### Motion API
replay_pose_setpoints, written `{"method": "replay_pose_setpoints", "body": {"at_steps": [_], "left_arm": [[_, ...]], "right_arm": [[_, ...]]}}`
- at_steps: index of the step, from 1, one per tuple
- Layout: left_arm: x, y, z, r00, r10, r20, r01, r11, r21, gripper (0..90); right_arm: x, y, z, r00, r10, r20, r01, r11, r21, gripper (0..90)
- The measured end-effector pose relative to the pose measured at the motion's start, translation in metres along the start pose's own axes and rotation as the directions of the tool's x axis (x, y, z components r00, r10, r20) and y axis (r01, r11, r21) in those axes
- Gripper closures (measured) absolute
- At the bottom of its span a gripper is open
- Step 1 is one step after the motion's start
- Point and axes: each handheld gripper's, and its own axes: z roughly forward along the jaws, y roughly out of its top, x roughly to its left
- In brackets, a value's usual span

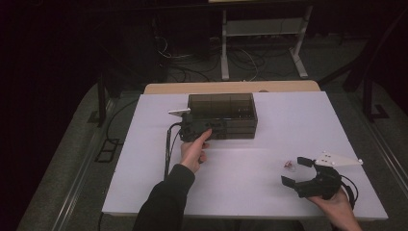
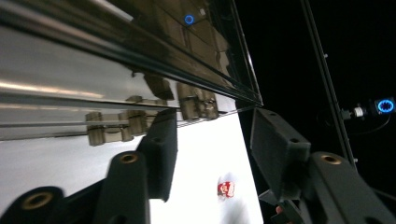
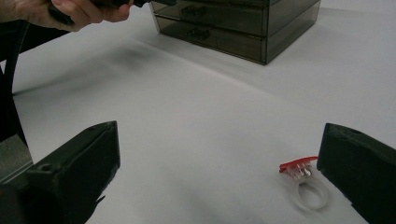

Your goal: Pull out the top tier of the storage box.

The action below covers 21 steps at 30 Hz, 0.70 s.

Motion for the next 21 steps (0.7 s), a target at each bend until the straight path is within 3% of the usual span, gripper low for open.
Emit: {"method": "replay_pose_setpoints", "body": {"at_steps": [7,21], "left_arm": [[0.0075,0.0008,-0.0023,0.9984,-0.056,0.010,0.056,0.9983,-0.012,63.7],[0.0098,-0.0003,-0.0011,0.9950,-0.100,0.006,0.100,0.9947,-0.027,78.8]], "right_arm": [[0.0001,0.0000,0.0001,1.0000,-0.001,0.000,0.001,1.000,0.001,0.0],[0.0010,0.0000,0.0009,1.0000,-0.001,-0.004,0.001,1.000,0.006,0.0]]}}
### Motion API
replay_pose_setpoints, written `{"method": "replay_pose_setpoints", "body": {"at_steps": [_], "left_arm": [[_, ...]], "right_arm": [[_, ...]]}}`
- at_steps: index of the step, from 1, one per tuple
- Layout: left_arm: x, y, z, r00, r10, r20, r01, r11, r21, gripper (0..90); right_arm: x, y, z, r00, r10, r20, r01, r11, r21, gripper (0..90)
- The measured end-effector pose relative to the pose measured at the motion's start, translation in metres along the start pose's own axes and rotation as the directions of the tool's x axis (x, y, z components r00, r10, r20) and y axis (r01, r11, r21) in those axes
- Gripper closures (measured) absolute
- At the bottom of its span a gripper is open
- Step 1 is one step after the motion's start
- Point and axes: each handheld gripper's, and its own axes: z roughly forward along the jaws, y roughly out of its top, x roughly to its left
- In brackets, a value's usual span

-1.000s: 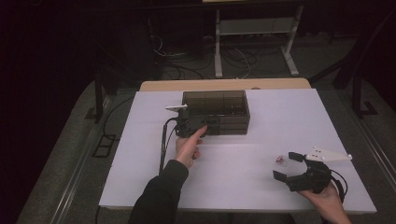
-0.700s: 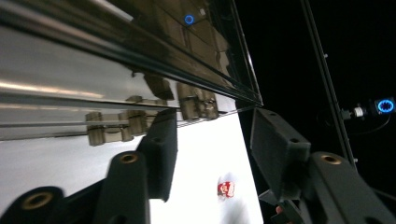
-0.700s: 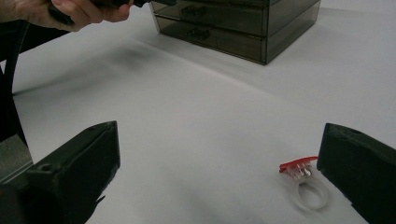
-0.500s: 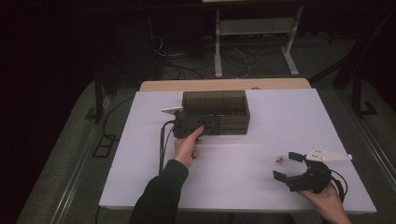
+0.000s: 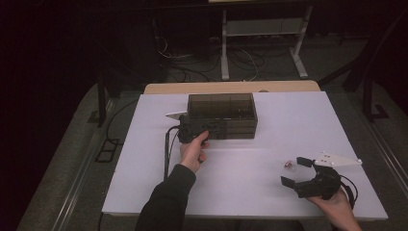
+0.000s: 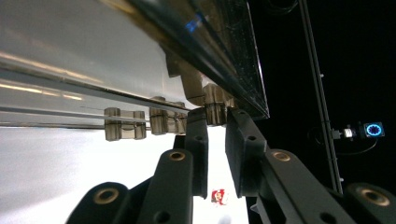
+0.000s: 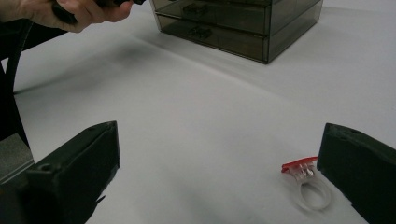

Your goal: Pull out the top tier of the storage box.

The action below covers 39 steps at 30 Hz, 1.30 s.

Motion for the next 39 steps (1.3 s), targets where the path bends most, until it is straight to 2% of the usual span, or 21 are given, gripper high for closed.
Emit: {"method": "replay_pose_setpoints", "body": {"at_steps": [9,16,26,39], "left_arm": [[0.0029,0.0008,0.0007,0.9998,-0.010,0.020,0.010,0.9999,0.009,80.5],[0.0032,0.0014,0.0008,0.9993,-0.030,0.021,0.030,0.9994,0.017,81.3],[0.0039,0.0023,0.0001,0.9989,-0.039,0.028,0.038,0.9989,0.028,81.6],[0.0014,-0.0041,-0.0032,0.9998,-0.014,0.013,0.013,0.9995,0.028,81.5]], "right_arm": [[-0.0001,0.0000,0.0000,1.0000,-0.002,-0.001,0.002,1.000,0.000,0.0],[0.0003,0.0000,0.0003,1.0000,-0.007,-0.001,0.007,1.000,0.004,0.0],[0.0002,-0.0001,0.0003,1.0000,-0.006,-0.003,0.006,1.000,0.005,0.0],[0.0003,-0.0001,0.0001,1.0000,-0.006,-0.002,0.006,1.000,0.004,0.0]]}}
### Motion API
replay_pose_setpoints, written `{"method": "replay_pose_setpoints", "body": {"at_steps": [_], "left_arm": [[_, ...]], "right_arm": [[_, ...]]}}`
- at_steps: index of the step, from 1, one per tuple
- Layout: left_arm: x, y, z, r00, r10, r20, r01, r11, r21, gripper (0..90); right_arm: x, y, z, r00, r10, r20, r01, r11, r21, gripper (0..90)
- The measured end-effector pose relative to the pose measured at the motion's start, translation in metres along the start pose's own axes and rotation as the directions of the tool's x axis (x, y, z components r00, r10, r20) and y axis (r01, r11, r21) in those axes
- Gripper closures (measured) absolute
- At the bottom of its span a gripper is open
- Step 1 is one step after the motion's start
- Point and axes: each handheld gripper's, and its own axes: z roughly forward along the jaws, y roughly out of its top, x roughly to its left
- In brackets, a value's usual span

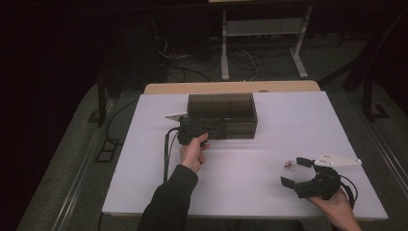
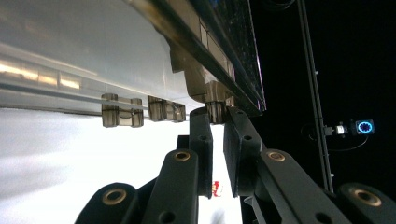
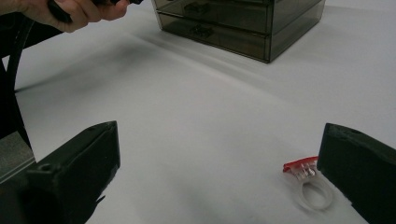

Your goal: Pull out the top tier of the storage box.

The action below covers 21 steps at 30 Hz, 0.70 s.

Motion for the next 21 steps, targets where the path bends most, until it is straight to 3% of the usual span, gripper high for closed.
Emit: {"method": "replay_pose_setpoints", "body": {"at_steps": [21], "left_arm": [[0.001,-0.016,-0.004,0.9999,-0.003,0.014,0.003,0.9991,-0.042,81.3]], "right_arm": [[0.000,0.000,0.001,1.0000,-0.001,-0.007,0.001,1.000,0.001,0.0]]}}
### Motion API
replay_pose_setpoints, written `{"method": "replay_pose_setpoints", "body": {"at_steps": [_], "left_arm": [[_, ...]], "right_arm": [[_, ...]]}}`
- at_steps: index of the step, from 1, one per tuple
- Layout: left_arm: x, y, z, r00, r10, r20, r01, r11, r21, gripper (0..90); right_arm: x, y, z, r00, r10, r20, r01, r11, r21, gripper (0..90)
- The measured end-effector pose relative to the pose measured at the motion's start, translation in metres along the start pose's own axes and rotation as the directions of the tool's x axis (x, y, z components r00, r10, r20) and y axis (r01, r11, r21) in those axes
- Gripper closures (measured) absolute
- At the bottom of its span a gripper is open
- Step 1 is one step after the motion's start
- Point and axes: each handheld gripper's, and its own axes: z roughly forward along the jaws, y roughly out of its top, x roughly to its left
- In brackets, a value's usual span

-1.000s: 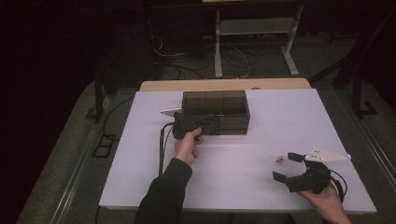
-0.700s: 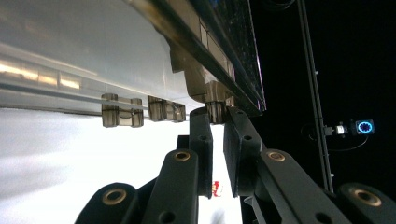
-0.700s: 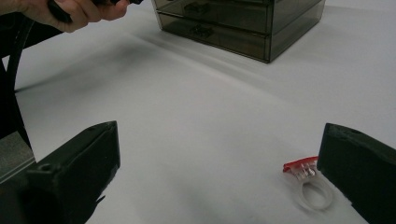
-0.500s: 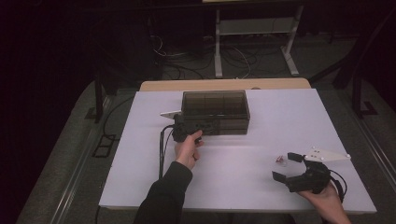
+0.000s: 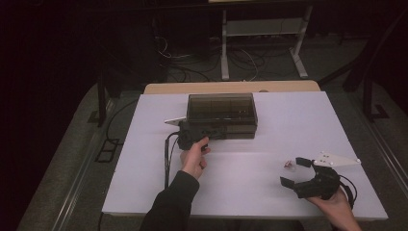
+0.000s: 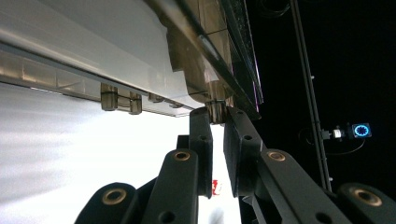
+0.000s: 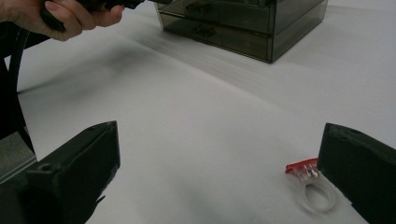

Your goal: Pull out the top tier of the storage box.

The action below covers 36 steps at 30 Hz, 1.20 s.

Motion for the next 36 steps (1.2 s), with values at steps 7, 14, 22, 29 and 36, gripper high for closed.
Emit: {"method": "replay_pose_setpoints", "body": {"at_steps": [7,14,22,29,36], "left_arm": [[0.000,-0.003,0.000,1.0000,-0.005,0.005,0.005,0.9999,-0.009,81.3],[0.002,-0.005,-0.002,0.9999,-0.001,0.017,0.001,1.0000,-0.009,80.8],[0.001,-0.009,-0.007,0.9990,0.023,0.038,-0.023,0.9997,0.000,72.8],[-0.006,-0.012,-0.011,0.9970,0.070,0.034,-0.071,0.9973,0.022,70.1],[-0.012,-0.012,-0.016,0.9927,0.119,0.018,-0.120,0.9918,0.045,66.9]], "right_arm": [[0.000,0.000,0.000,1.0000,0.000,-0.001,0.000,1.000,0.000,0.0],[0.000,0.000,0.000,1.0000,-0.001,-0.004,0.001,1.000,-0.002,0.0],[0.000,0.000,-0.001,1.0000,-0.001,0.001,0.001,1.000,-0.010,0.0],[0.001,0.000,0.000,1.0000,-0.003,0.000,0.003,1.000,-0.007,0.0],[0.001,0.000,0.000,1.0000,-0.003,0.001,0.003,1.000,-0.007,0.0]]}}
